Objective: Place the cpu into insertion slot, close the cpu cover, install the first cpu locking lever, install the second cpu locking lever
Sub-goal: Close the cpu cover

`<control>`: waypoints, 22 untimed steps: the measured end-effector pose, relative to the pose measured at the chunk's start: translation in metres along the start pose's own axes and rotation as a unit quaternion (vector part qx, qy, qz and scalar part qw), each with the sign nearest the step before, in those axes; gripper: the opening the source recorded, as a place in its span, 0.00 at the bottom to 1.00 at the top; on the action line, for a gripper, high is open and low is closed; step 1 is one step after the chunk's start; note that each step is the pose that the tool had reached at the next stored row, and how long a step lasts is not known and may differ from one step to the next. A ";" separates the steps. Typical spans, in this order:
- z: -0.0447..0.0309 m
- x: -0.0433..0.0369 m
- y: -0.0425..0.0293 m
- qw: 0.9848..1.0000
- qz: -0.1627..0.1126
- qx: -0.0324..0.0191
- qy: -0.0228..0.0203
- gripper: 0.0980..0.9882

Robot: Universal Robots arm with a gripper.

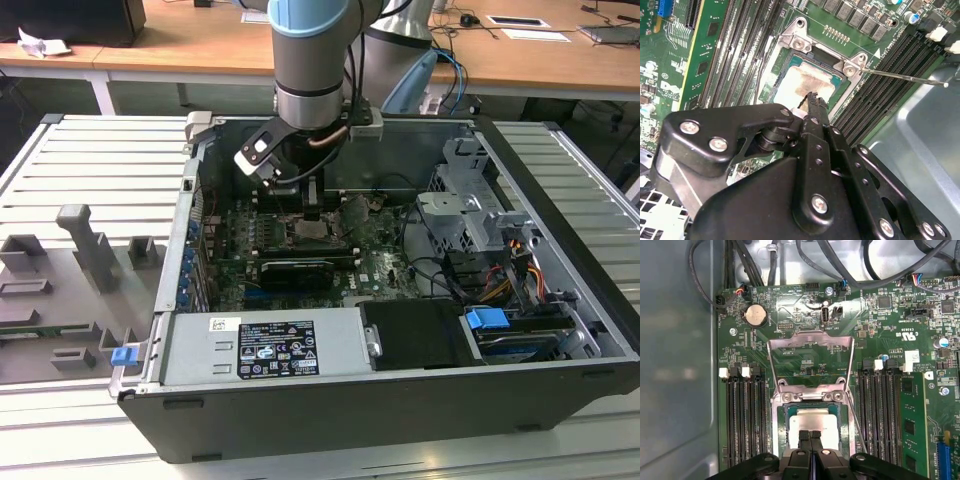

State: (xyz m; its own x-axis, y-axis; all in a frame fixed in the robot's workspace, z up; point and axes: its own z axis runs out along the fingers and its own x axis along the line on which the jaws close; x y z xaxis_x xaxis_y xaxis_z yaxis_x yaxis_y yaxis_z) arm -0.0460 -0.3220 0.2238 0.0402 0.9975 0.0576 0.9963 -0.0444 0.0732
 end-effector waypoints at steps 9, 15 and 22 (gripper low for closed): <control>-0.0120 0.0007 0.0009 1.000 0.001 0.000 0.000 0.01; -0.0190 0.0011 0.0014 1.000 0.001 0.000 0.000 0.01; -0.0256 0.0014 0.0019 1.000 0.002 0.000 0.001 0.01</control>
State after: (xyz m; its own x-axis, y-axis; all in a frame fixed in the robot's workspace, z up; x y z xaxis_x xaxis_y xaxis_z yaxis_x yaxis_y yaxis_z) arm -0.0460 -0.3220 0.2495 0.0443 0.9973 0.0592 0.9961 -0.0486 0.0732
